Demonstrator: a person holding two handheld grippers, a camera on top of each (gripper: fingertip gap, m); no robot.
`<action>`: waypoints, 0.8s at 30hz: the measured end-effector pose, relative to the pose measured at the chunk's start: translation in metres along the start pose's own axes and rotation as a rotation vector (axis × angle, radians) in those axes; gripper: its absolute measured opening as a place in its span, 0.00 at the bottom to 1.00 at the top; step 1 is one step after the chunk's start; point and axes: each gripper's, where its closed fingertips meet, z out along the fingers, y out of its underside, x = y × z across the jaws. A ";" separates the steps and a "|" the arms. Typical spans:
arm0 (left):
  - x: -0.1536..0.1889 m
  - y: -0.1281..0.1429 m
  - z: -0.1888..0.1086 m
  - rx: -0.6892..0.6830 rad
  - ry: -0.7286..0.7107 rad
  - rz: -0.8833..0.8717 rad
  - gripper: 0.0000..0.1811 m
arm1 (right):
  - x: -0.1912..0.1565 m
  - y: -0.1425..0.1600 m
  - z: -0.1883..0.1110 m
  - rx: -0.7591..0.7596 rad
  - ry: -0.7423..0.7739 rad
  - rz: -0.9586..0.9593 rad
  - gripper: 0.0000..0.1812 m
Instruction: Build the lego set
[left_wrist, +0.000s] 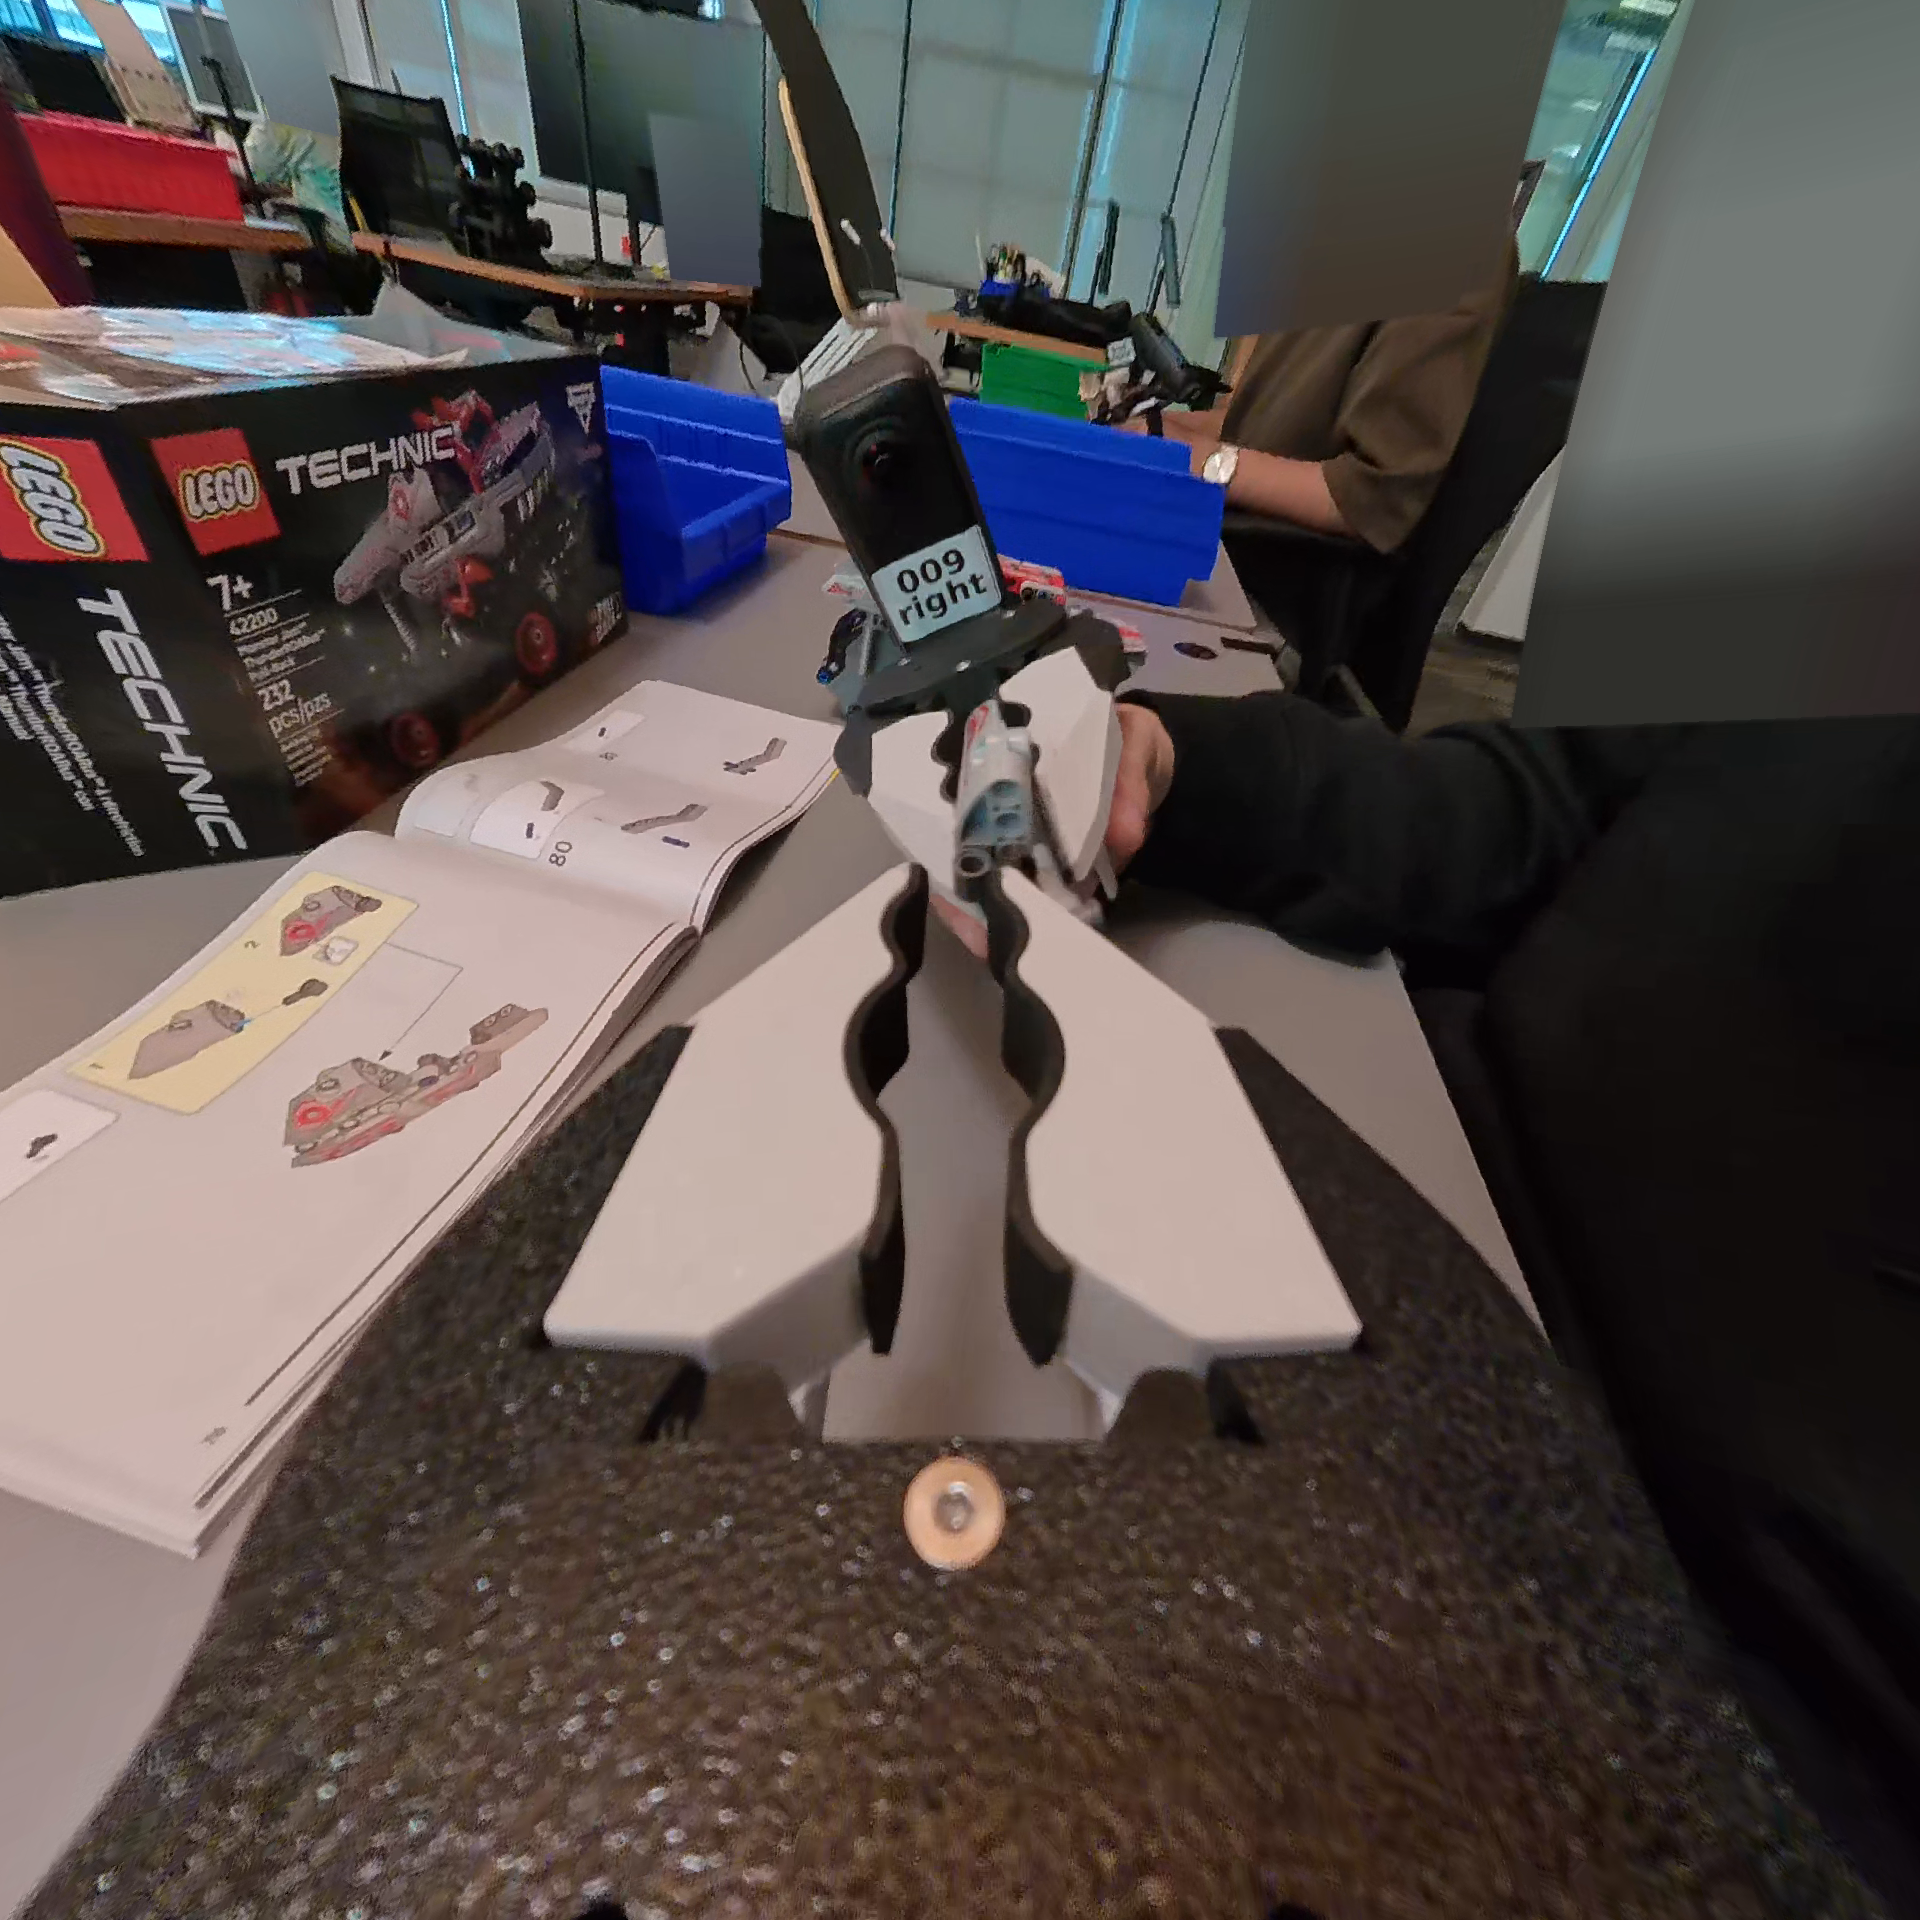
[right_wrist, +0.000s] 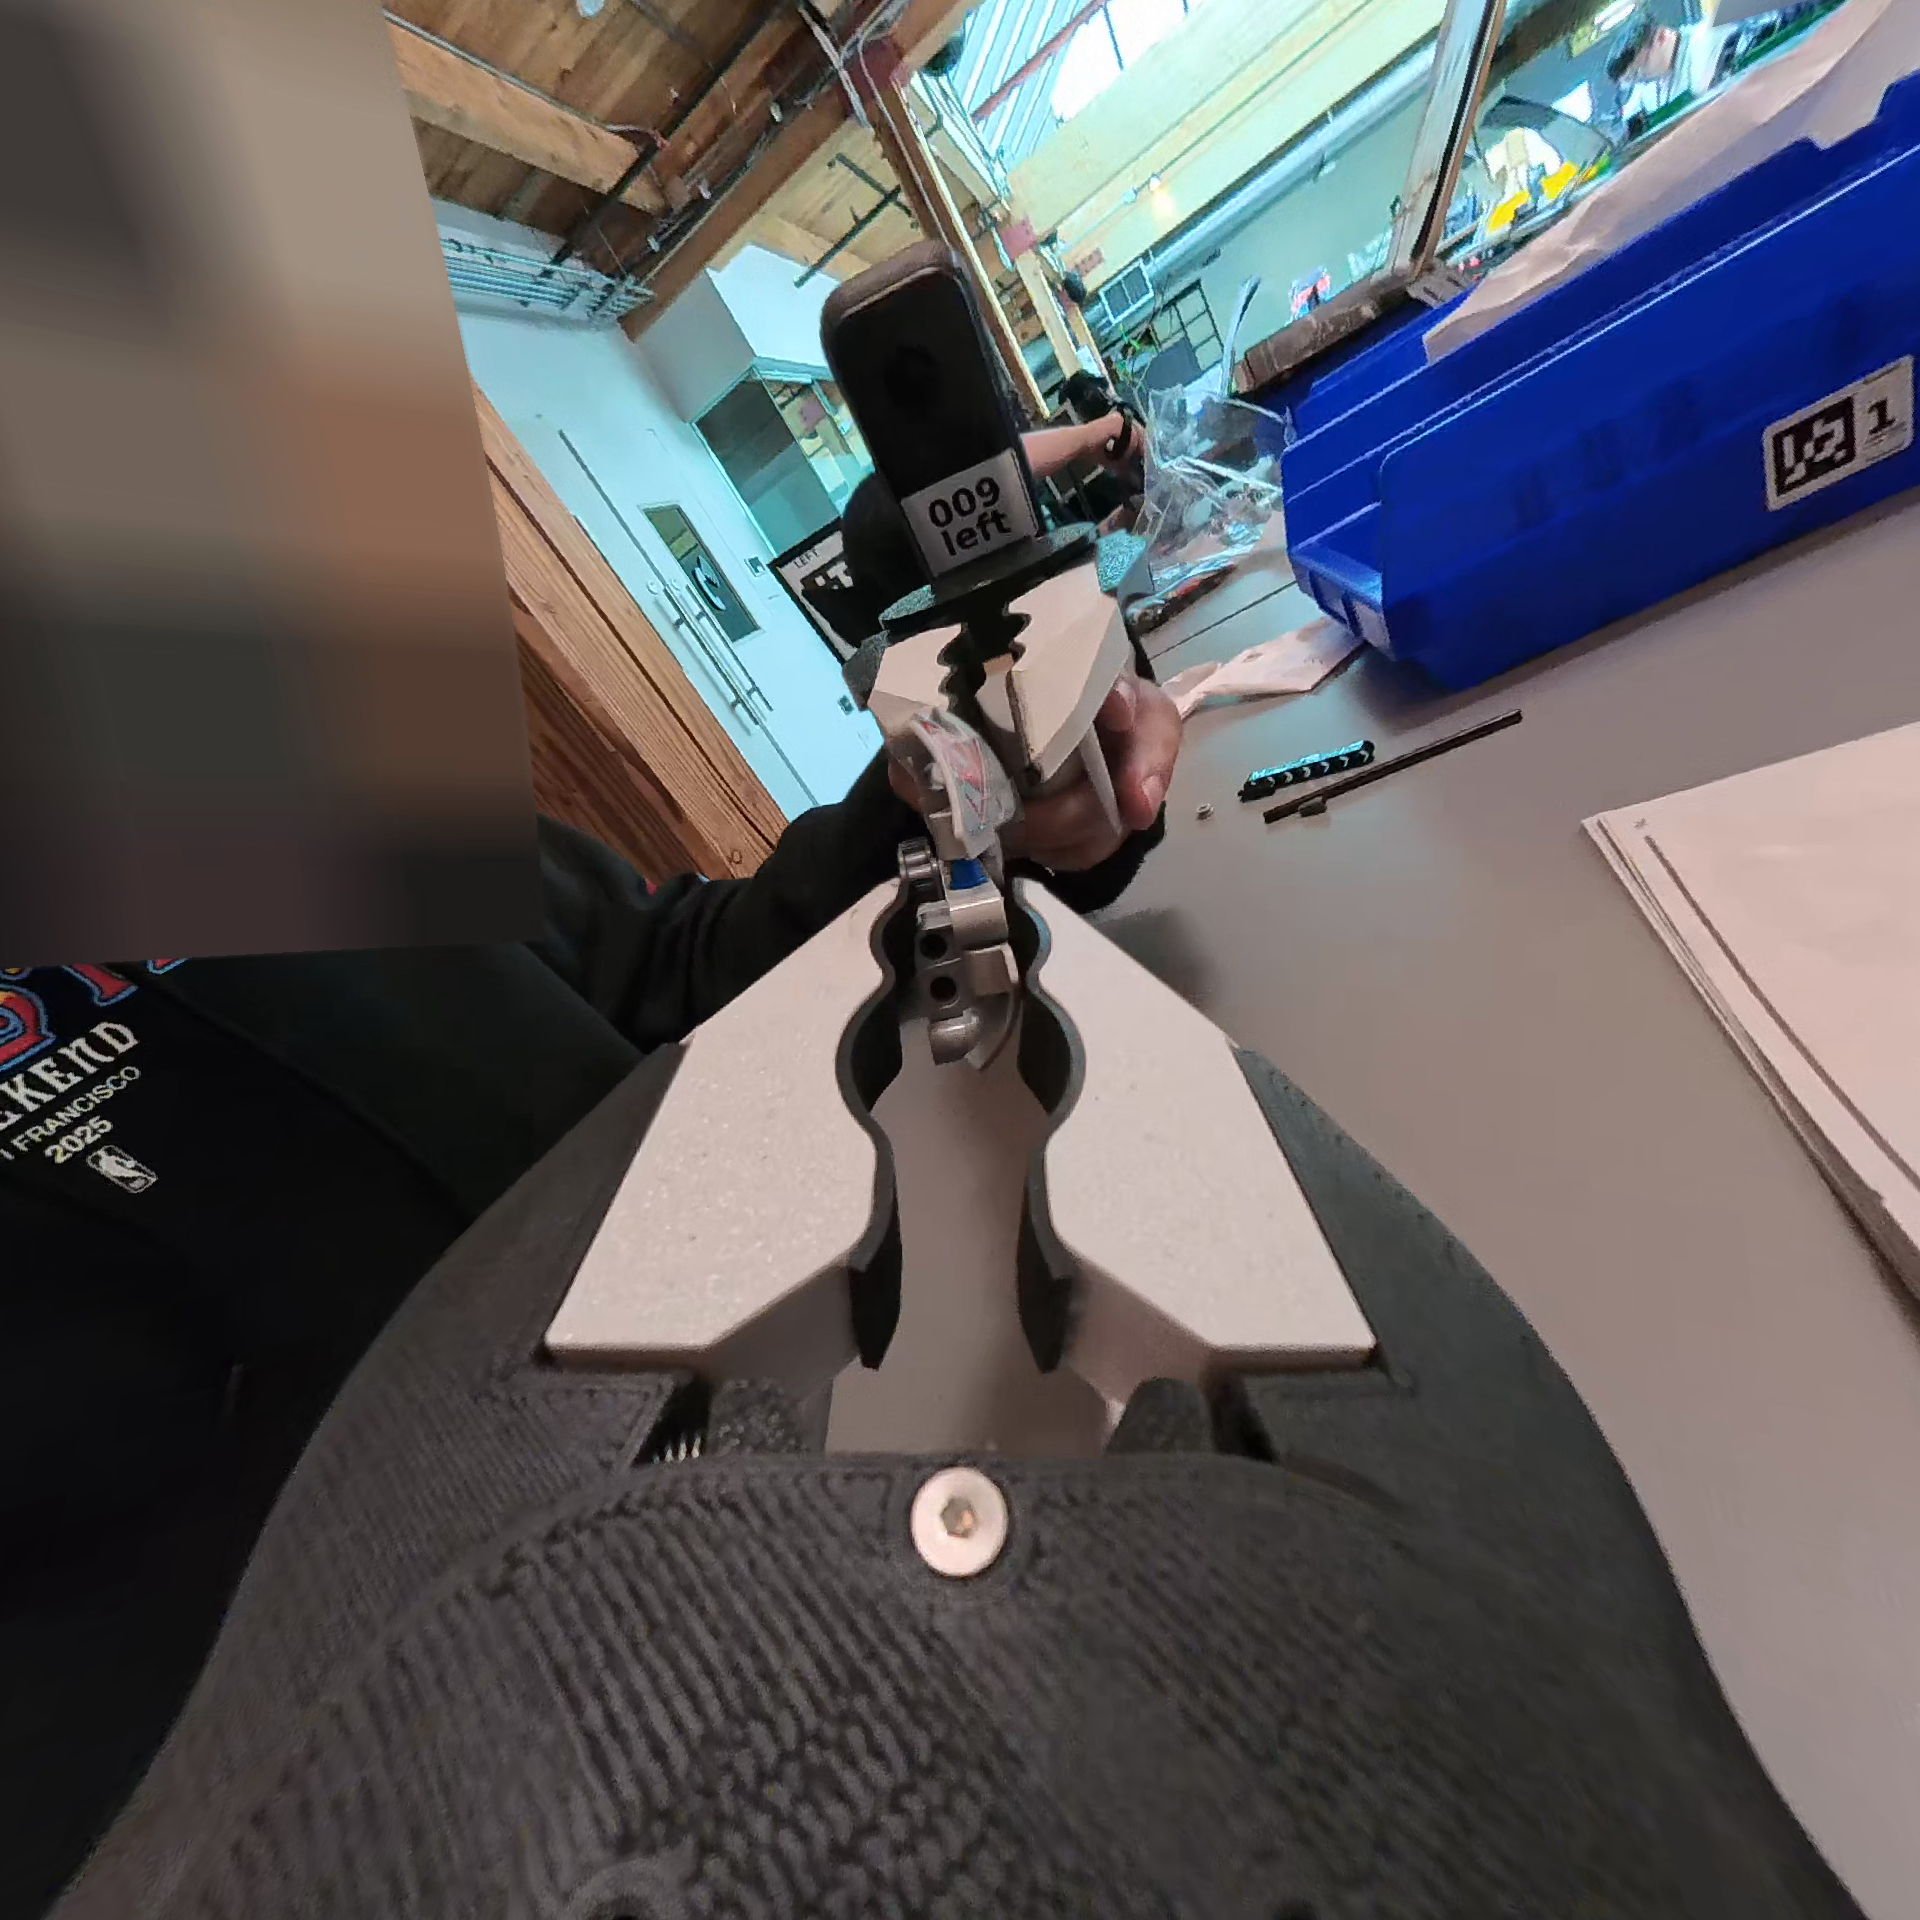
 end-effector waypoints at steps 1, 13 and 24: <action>0.002 0.000 0.000 -0.009 0.008 0.010 0.05 | -0.002 0.000 0.000 0.001 -0.019 0.003 0.08; 0.002 -0.004 -0.004 -0.058 0.005 -0.172 0.02 | -0.004 -0.005 0.009 0.050 -0.011 -0.003 0.08; 0.002 -0.006 -0.003 -0.077 -0.034 -0.416 0.02 | 0.006 -0.004 0.007 -0.001 0.172 -0.152 0.08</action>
